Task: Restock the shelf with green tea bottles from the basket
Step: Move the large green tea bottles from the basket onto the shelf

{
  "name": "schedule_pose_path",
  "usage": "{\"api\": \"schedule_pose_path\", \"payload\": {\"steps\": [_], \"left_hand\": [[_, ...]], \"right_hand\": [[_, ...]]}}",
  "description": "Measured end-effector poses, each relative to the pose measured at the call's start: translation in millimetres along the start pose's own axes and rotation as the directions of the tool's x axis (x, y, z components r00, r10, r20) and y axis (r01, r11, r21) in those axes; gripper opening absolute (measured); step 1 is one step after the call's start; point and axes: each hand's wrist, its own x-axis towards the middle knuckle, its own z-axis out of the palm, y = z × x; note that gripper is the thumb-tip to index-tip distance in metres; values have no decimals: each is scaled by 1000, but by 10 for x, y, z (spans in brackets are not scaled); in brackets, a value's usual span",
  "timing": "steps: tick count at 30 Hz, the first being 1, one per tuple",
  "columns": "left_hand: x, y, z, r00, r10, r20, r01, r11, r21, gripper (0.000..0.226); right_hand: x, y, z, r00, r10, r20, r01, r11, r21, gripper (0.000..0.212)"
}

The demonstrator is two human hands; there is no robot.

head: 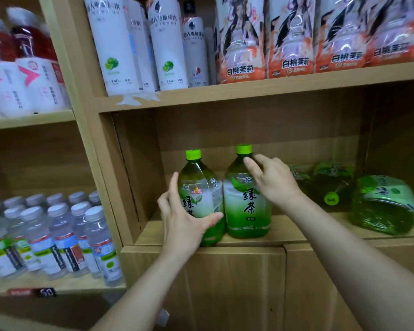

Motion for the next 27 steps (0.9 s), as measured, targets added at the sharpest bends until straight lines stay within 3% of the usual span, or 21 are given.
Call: {"api": "schedule_pose_path", "payload": {"steps": [4,7,10,13,15,17,20,21,23,25,26,27], "left_hand": [[58,-47,-76,999,16,-31,-12,993,119,122],[127,-92,-90,998,-4,-65,16,985,172,121],[211,-118,-154,999,-20,-49,36,940,338,117],[200,-114,-274,981,192,2,-169,856,488,105],[159,-44,-290,928,360,93,-357,790,498,89],[160,22,-241,894,424,144,-437,756,488,78],[235,74,-191,944,327,44,-319,870,375,78],[266,77,-196,965,259,31,-254,909,330,78],[290,50,-230,978,195,69,-207,897,391,75],[294,16,-281,972,214,96,-233,840,490,72],[298,17,-302,970,223,97,-241,828,506,73],[304,16,-316,969,229,95,-245,824,511,73]], "right_hand": [[-51,-44,16,981,-26,191,-10,983,185,69],[-48,-26,110,979,-68,191,19,968,251,74],[-13,1,164,982,-56,179,11,969,246,75],[-19,70,177,968,-117,223,60,968,245,73],[-29,131,154,957,-152,248,71,949,306,69],[-42,179,116,950,-178,255,61,911,409,64],[-19,280,75,916,-212,339,-19,825,565,57],[-21,292,73,916,-186,354,-64,806,589,54],[2,341,144,968,-78,239,-82,801,593,50],[-33,338,203,997,53,58,-76,813,578,38],[-58,299,232,992,125,6,-103,783,613,30],[-112,244,252,985,171,32,-151,751,643,36]]}}
